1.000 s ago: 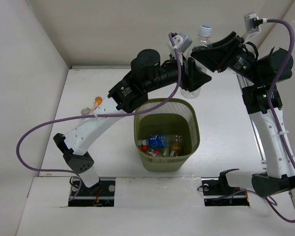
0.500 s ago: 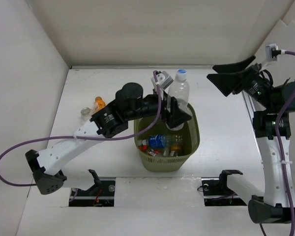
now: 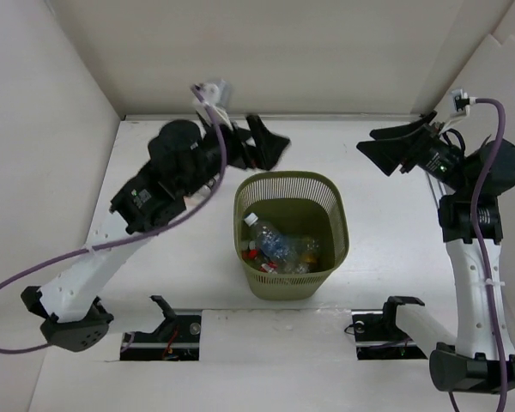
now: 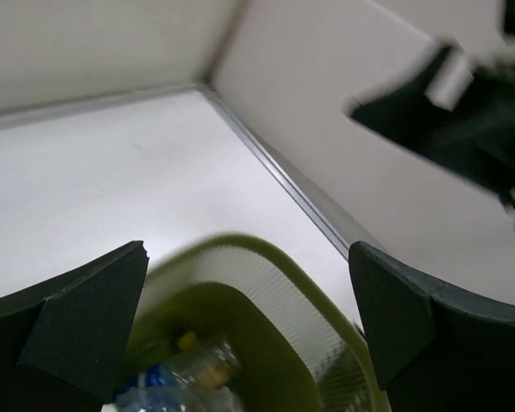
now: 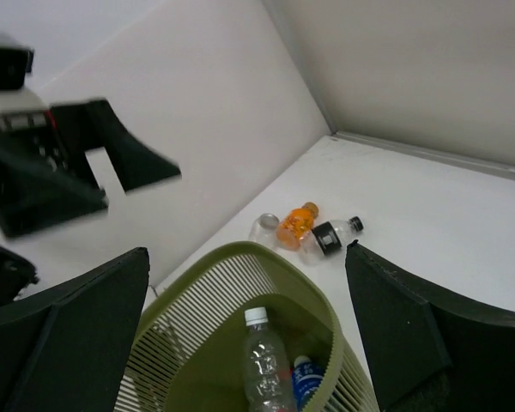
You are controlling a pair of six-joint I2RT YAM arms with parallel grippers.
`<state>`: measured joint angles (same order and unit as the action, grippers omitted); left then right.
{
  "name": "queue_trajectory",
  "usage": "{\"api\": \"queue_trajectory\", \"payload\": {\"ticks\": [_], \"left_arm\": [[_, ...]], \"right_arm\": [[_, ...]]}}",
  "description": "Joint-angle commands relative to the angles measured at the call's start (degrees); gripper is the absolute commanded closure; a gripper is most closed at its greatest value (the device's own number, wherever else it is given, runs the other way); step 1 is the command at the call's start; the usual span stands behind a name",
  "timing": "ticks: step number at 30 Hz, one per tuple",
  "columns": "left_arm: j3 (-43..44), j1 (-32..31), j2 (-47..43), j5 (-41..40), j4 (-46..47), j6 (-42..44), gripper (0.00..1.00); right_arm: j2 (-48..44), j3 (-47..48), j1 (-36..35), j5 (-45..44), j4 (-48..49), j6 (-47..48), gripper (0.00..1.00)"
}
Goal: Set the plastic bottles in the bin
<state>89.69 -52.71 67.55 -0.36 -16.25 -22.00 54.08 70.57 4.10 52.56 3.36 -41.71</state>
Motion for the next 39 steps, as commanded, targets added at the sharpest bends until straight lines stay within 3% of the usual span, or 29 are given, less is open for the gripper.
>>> {"api": "queue_trajectory", "payload": {"ticks": [1, 5, 10, 12, 15, 17, 21, 32, 39], "left_arm": [[8.0, 12.8, 4.5, -12.0, -11.4, -4.5, 0.00], [10.8, 28.2, 10.5, -3.9, -14.6, -3.8, 0.00], [13.5, 38.1, 20.2, 4.1, -15.4, 0.2, 0.00], [14.0, 38.8, 26.0, 5.4, -15.4, 1.3, 0.00], [15.5, 39.4, 33.2, 0.8, -16.7, 2.6, 0.00], [17.8, 40.2, 36.8, 0.1, -17.9, 3.3, 0.00], [21.1, 40.8, 45.4, 1.9, -23.1, 5.7, 0.00], [17.6, 41.8, 55.1, 2.5, -22.8, 8.4, 0.00], [12.3, 41.8, 56.7, 1.2, -20.2, 6.8, 0.02]], "right_arm": [[-0.9, 1.7, 0.3, -2.7, -6.0, 7.3, 0.01], [-0.9, 2.2, 0.3, -4.6, -10.4, 10.5, 0.01], [0.1, 4.9, -1.6, -11.3, -18.9, 16.4, 0.01], [0.1, 7.6, -2.6, -17.1, -24.3, 20.0, 0.01], [1.3, 10.3, -4.1, -27.5, -29.6, 21.3, 0.01], [1.8, 11.8, -4.1, -29.5, -33.1, 21.9, 0.01], [1.1, 12.3, -4.1, -29.5, -33.8, 23.8, 0.01], [-0.5, 11.3, -5.3, -27.0, -33.0, 24.3, 0.01], [-1.0, 11.9, -6.4, -27.0, -33.6, 24.3, 0.01]]}}
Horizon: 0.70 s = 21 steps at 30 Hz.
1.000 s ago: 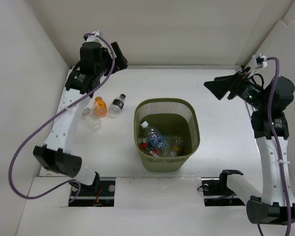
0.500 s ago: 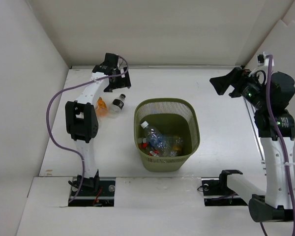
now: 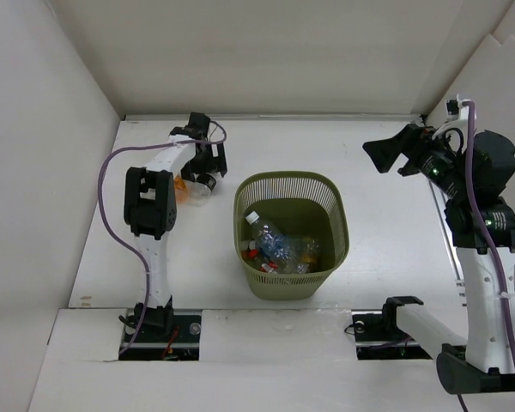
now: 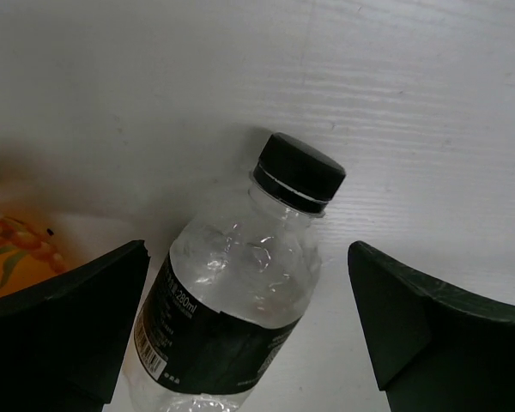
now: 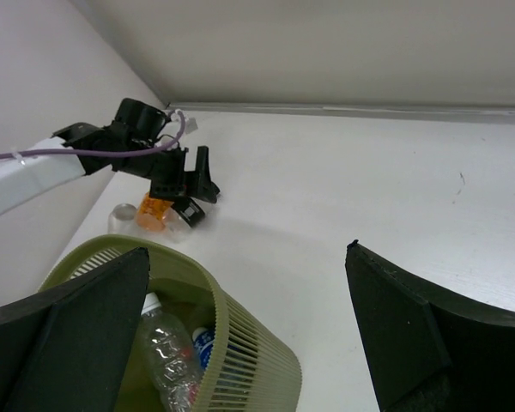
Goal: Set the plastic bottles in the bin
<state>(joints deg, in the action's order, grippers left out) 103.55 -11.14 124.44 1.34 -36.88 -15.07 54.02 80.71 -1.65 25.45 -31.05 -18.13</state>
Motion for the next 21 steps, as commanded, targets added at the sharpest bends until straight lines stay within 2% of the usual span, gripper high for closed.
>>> {"api": "queue_trajectory", "payload": {"ticks": [1, 5, 9, 10, 11, 15, 17, 20, 21], "left_arm": [[-2.1, 0.2, -0.2, -0.6, 1.1, -0.1, 0.02], [-3.5, 0.2, 1.1, -1.1, 1.6, -0.7, 0.15], [-4.1, 0.2, 1.7, -1.8, 1.6, -1.3, 0.52], [-3.5, 0.2, 1.7, -2.4, 1.6, -1.8, 0.71], [-3.0, 0.2, 1.7, -2.4, 0.9, -1.8, 0.78], [1.9, 0.2, 0.2, -0.6, 0.2, -1.8, 0.95], [7.3, 0.2, -1.3, 1.6, -0.4, -2.4, 0.99], [17.0, 0.2, -3.2, 3.2, -0.4, -3.8, 1.00], [19.2, 0.2, -4.8, 5.6, 0.3, -4.5, 1.00]], "right_arm": [[-0.9, 1.7, -0.6, 0.1, 0.8, 0.7, 0.01], [-0.9, 1.7, -0.6, 0.1, 0.8, 0.7, 0.01], [-0.9, 2.8, -1.2, 0.1, 0.8, 0.2, 0.01], [-0.9, 2.8, -1.2, 0.1, 0.3, 0.2, 0.01], [-0.9, 3.3, -1.2, 0.1, 0.3, 0.2, 0.01], [0.3, 7.4, -1.2, -2.2, -0.2, 0.2, 0.01], [2.5, 9.7, -1.2, -2.8, -0.2, 0.2, 0.01], [8.3, 14.7, -1.2, 3.1, 2.5, 0.2, 0.01], [10.1, 16.0, -1.2, 8.2, 3.7, 0.2, 0.01]]}}
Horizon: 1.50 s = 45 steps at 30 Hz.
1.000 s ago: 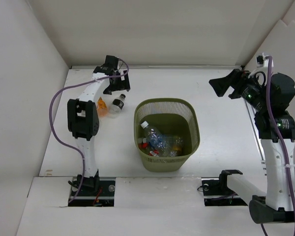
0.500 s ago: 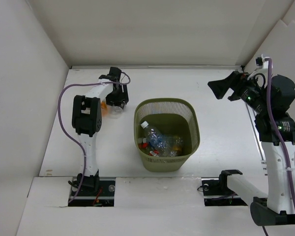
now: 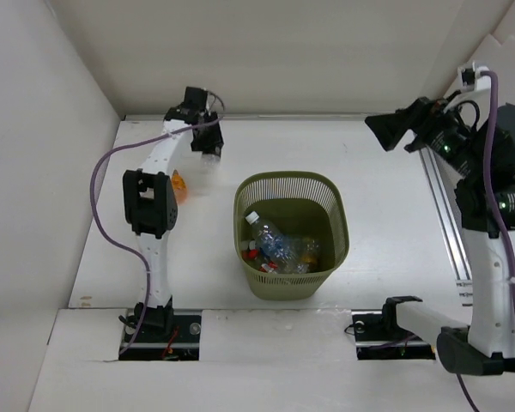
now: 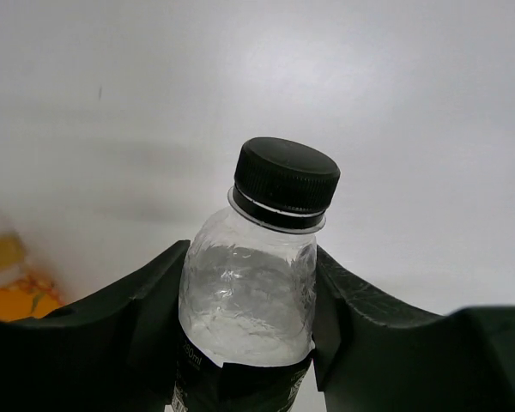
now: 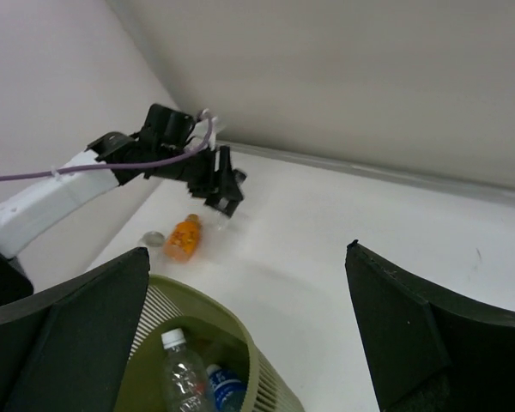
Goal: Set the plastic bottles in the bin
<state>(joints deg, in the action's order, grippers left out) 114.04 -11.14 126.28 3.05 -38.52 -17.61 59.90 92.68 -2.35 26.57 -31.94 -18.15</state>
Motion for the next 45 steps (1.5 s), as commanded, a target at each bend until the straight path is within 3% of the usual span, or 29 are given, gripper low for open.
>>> {"api": "queue_trajectory", "payload": {"ticks": [1, 5, 7, 9, 10, 12, 13, 17, 20, 25, 32, 33, 35, 36, 37, 38, 39, 40, 45], "left_arm": [[10.8, 0.2, -7.4, 4.9, 2.7, -3.3, 1.00], [22.3, -0.3, -10.0, 12.5, 7.1, -6.6, 1.00], [22.1, -0.3, -13.3, 18.7, 12.6, -8.2, 1.00], [14.8, -0.9, -17.4, 23.0, 19.0, -11.7, 1.00], [11.2, -0.9, -22.2, 28.3, 27.8, -13.5, 1.00], [2.4, -1.4, -26.6, 31.7, 35.9, -17.7, 1.00], [0.3, -2.0, -28.4, 32.9, 42.5, -21.2, 1.00], [-6.0, -3.6, -35.3, 40.2, 54.8, -29.5, 1.00], [-11.3, -6.9, -39.2, 40.7, 61.5, -32.0, 1.00], [-12.1, -13.8, -40.6, 40.2, 62.7, -32.1, 1.00], [-15.2, -15.7, -43.0, 41.0, 66.2, -34.4, 1.00], [-16.5, -16.2, -43.9, 41.0, 66.2, -34.9, 1.00], [-17.9, -16.2, -45.0, 40.3, 66.8, -35.0, 1.00], [-18.4, -16.2, -45.8, 40.3, 66.8, -35.0, 0.96], [-19.0, -16.2, -45.8, 39.8, 66.8, -35.0, 0.82], [-19.0, -16.2, -46.5, 39.8, 66.8, -35.0, 0.63], [-19.0, -16.2, -47.0, 38.8, 65.9, -33.6, 0.46], [-19.0, -16.2, -47.0, 37.4, 64.2, -32.2, 0.01], [-10.6, -14.1, -48.4, 23.8, 42.9, -22.0, 0.00]], "right_arm": [[6.0, 6.3, -0.5, 10.2, 8.0, -0.6, 0.01], [16.6, 14.2, -4.7, 17.8, 12.9, -2.0, 0.01], [19.8, 17.2, -6.4, 21.7, 13.7, -2.5, 0.01], [23.1, 18.7, -9.2, 24.0, 16.6, -3.4, 0.01], [23.9, 18.7, -10.4, 24.6, 17.8, -3.4, 0.01], [24.5, 18.0, -14.0, 24.6, 20.4, -3.9, 0.01], [25.3, 18.0, -15.1, 24.1, 20.4, -3.9, 0.01], [26.1, 15.6, -19.2, 20.1, 23.1, -3.4, 0.01], [25.5, 13.8, -21.8, 17.7, 25.1, -3.4, 0.01], [26.1, 13.8, -27.4, 16.2, 26.9, -2.9, 0.01], [26.6, 12.7, -29.8, 11.1, 28.0, -2.3, 0.01], [26.6, 12.7, -29.8, 11.1, 28.5, -2.8, 0.03], [26.6, 12.7, -30.4, 10.4, 29.2, -2.9, 0.19], [26.6, 12.2, -31.0, 9.9, 29.2, -2.9, 0.41], [26.6, 12.2, -31.0, 9.9, 29.7, -2.9, 0.66], [25.9, 11.2, -31.6, 8.6, 29.7, -2.9, 0.87], [25.4, 10.6, -31.6, 7.1, 29.7, -3.4, 0.98], [24.0, 8.9, -31.6, 7.1, 29.7, -3.4, 0.98], [16.0, 0.1, -29.7, 4.5, 28.0, -2.9, 0.99]]}}
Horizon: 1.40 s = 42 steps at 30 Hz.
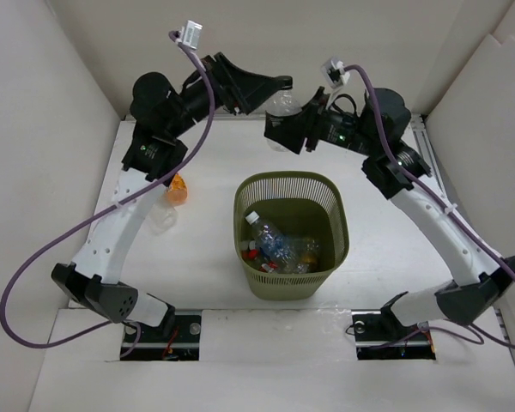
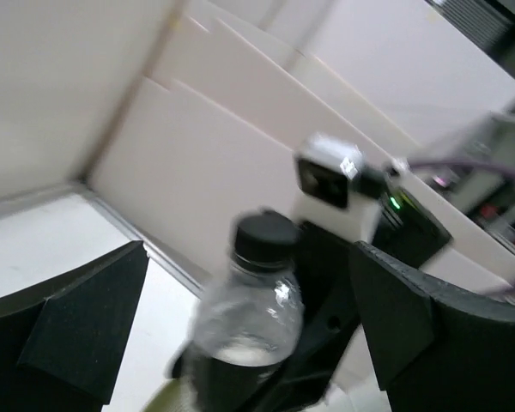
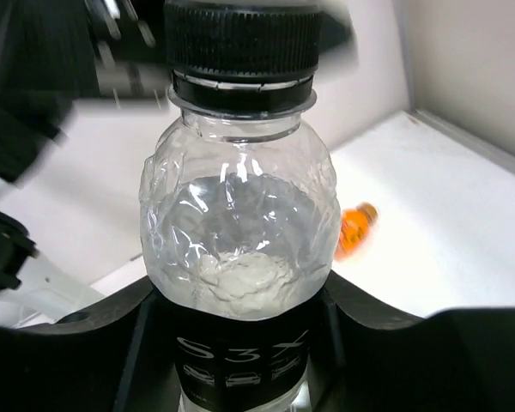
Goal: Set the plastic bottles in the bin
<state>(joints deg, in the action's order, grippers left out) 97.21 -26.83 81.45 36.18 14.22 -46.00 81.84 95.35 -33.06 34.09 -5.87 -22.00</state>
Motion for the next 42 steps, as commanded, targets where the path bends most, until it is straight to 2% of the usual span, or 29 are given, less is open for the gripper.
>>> {"api": "queue_trajectory", "payload": {"ticks": [1, 3, 4, 6, 7, 8, 9, 11, 16, 19, 21, 34, 39, 42], "left_arm": [[7.5, 3.3, -3.6, -12.2, -13.2, 7.7, 0.00], [12.5, 4.8, -3.6, -20.6, -21.8, 11.6, 0.00], [14.6, 6.7, -2.2, -28.4, -30.6, 12.8, 0.00], [17.8, 9.5, -0.6, -33.3, -37.7, 15.0, 0.00], [17.8, 10.8, -0.1, -37.0, -42.2, 15.0, 0.00], [17.2, 13.2, -0.1, -38.7, -43.8, 15.5, 0.00], [14.0, 14.2, -0.1, -39.9, -44.6, 16.0, 0.00], [9.9, 17.8, -0.7, -40.6, -46.1, 16.0, 0.00], [-6.5, 21.9, -2.6, -40.6, -46.0, 15.5, 0.00], [-11.5, 22.8, -3.5, -41.4, -44.5, 16.0, 0.00], [-13.0, 23.3, -0.9, -42.8, -44.5, 16.6, 0.00], [-12.0, 24.9, 14.1, -46.3, -45.5, 16.6, 0.00], [-9.1, 25.5, 24.0, -41.7, -44.2, 17.7, 0.00], [-7.8, 26.0, 27.8, -41.6, -43.6, 17.7, 0.00]], "right_arm": [[-7.6, -4.4, 1.5, -4.5, 1.2, 1.0, 0.99], [-12.6, -8.9, 1.5, -5.1, -2.2, 1.7, 0.98], [-14.1, -10.3, 1.5, -6.5, -3.6, 2.7, 0.96], [-18.9, -14.9, -0.2, -8.4, -7.2, 3.8, 0.76], [-20.4, -16.5, -1.1, -9.3, -7.8, 4.5, 0.60], [-21.8, -17.9, -2.7, -10.7, -8.6, 5.6, 0.12], [-24.0, -19.8, -3.4, -11.8, -10.4, 5.6, 0.01], [-25.5, -20.4, -3.9, -14.3, -12.2, 6.3, 0.00], [-27.3, -20.4, -4.6, -18.0, -18.1, 8.6, 0.00], [-28.1, -20.4, -4.6, -19.9, -18.1, 9.2, 0.00], [-29.4, -20.4, -4.6, -20.5, -18.8, 9.2, 0.00], [-32.9, -24.9, -5.1, -19.3, -17.8, 9.7, 0.00], [-34.1, -26.9, -5.1, -18.8, -17.1, 9.2, 0.00], [-35.2, -28.3, -5.1, -18.8, -16.5, 8.6, 0.00]]}}
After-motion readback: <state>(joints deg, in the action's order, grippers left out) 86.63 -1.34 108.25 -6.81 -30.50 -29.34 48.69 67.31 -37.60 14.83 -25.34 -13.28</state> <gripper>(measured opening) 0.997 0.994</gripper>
